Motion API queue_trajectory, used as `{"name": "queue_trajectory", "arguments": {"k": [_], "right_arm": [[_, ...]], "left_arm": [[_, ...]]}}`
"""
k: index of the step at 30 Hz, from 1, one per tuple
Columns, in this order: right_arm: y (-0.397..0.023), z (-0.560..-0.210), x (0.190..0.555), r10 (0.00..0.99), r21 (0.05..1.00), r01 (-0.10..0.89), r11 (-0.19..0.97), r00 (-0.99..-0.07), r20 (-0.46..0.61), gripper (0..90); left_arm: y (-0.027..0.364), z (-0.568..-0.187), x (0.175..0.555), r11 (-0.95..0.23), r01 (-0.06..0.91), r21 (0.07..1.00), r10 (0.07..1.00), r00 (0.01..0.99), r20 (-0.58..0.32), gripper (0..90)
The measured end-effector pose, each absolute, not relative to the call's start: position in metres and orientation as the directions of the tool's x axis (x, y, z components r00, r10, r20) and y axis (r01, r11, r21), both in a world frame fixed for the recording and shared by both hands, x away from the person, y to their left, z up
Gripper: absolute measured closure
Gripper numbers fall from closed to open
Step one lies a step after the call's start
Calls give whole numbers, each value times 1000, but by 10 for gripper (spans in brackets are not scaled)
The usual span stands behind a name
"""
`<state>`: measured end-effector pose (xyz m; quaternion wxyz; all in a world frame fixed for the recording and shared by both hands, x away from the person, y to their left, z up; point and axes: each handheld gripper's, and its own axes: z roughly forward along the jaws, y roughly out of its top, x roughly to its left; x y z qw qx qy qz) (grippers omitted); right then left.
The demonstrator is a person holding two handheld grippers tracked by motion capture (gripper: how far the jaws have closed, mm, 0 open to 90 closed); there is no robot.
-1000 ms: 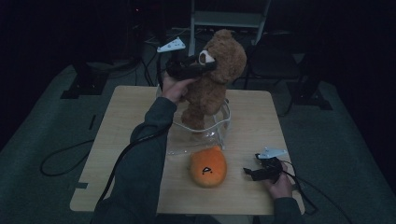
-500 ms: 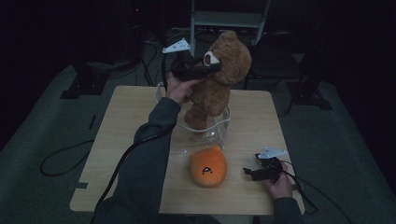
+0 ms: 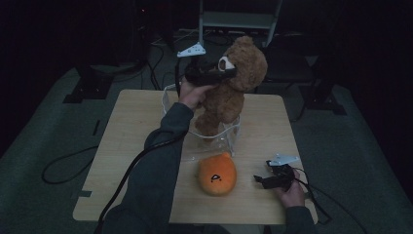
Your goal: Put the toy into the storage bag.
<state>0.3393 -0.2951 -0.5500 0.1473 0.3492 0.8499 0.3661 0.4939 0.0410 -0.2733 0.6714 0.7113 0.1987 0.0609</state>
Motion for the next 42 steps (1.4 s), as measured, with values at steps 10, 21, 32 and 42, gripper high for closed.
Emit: {"name": "queue_trajectory", "arguments": {"k": [10, 21, 32, 42], "right_arm": [[-295, -550, 339, 701, 725, 486, 488, -713, 5, 118], [-295, -550, 339, 702, 725, 486, 488, -713, 5, 118], [-295, -550, 339, 702, 725, 486, 488, -712, 5, 118], [-295, -550, 339, 702, 725, 486, 488, -713, 5, 118]], "left_arm": [[34, -281, 496, -32, 219, 975, 363, 912, -192, 402], [28, -287, 498, -46, 229, 972, 360, 912, -197, 400], [29, -290, 499, -53, 234, 971, 362, 911, -200, 397], [30, -296, 502, -67, 241, 968, 373, 906, -200, 397]]}}
